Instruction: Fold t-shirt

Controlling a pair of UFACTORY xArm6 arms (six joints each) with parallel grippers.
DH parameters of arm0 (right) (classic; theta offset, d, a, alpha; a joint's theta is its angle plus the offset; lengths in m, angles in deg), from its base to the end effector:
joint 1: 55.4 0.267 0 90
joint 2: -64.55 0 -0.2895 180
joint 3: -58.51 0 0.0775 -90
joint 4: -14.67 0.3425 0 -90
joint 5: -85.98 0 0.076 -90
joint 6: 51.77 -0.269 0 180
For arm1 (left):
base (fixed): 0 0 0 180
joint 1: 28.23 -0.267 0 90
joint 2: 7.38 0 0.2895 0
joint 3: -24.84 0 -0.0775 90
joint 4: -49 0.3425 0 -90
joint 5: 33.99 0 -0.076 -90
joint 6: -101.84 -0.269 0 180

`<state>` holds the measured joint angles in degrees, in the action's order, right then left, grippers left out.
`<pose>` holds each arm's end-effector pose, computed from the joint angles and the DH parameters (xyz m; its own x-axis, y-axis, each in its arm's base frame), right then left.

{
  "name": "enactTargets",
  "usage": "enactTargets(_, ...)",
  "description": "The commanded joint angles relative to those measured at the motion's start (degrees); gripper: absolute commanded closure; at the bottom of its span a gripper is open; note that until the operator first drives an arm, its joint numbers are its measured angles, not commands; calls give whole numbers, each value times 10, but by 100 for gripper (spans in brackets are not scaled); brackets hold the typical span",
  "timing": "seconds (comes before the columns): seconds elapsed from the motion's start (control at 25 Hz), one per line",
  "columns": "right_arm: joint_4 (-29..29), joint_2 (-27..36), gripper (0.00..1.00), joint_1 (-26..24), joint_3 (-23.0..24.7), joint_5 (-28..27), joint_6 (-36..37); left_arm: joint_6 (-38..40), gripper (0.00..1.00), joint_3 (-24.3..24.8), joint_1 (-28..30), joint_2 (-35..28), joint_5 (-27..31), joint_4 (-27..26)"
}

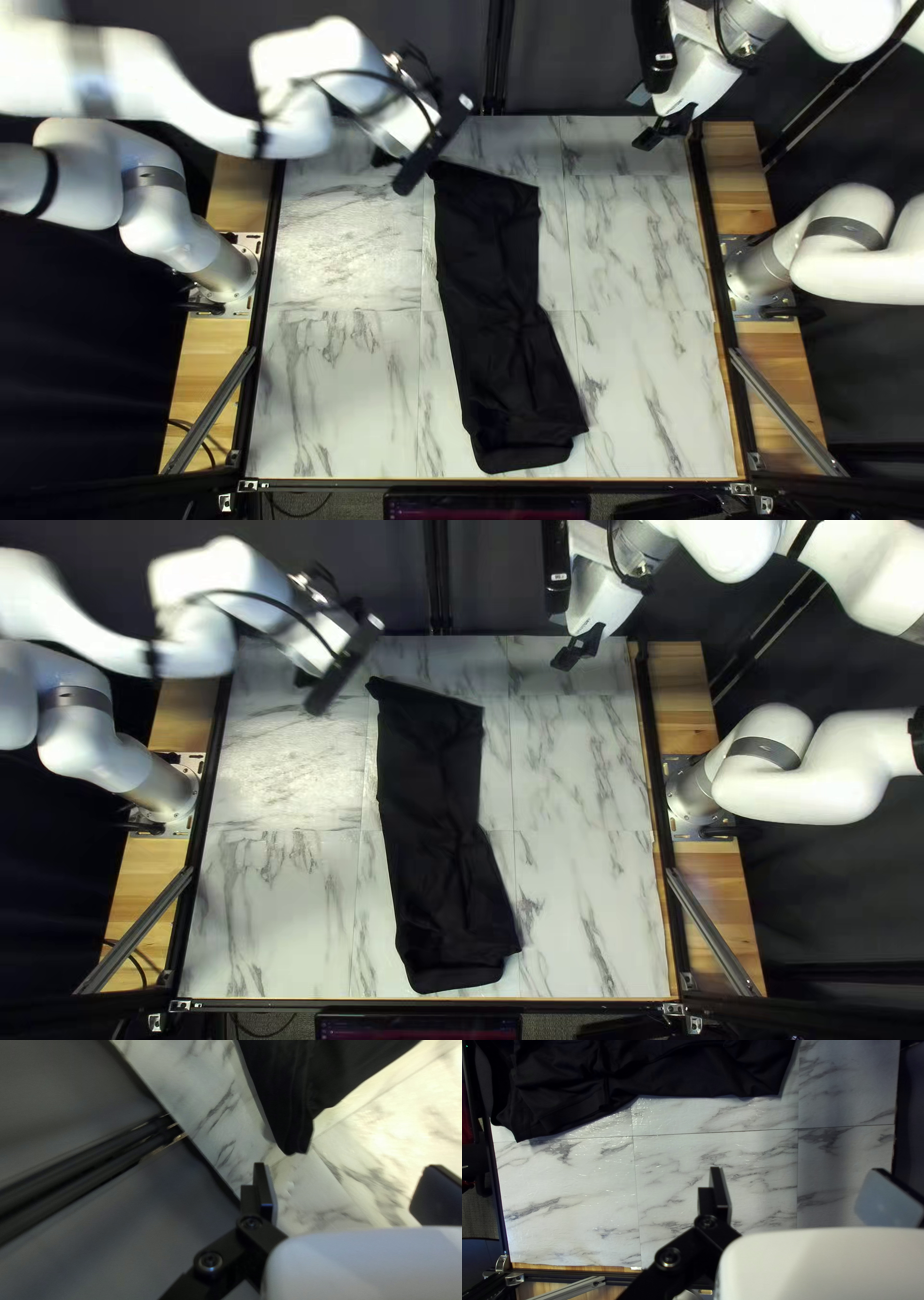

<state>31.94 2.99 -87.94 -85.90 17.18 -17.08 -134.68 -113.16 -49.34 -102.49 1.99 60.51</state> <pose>0.3323 -0.1334 0.3233 0.9336 -0.0557 0.3540 -0.0164 -0.9934 -0.1132 0.4107 0.1792 0.1786 0.7200 -0.6936 0.0222 -0.6514 -0.6866 -0.3229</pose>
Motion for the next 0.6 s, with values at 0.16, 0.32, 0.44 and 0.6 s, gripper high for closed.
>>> enactTargets(0.16, 0, 0, 0, 0, 0, 0, 0, 151, 0, -3, 4, 101, -100, 105)
enactTargets(0.32, 0, 0, 0, 0, 0, 0, 0, 258, 0, -36, 10, 167, -115, 204)
enactTargets(0.44, 0, 0, 0, 0, 0, 0, 0, 312, 0, -49, 12, 190, -108, 256)
enactTargets(0.6, 0, 0, 0, 0, 0, 0, 0, 360, 0, -65, 14, 219, -107, 292)
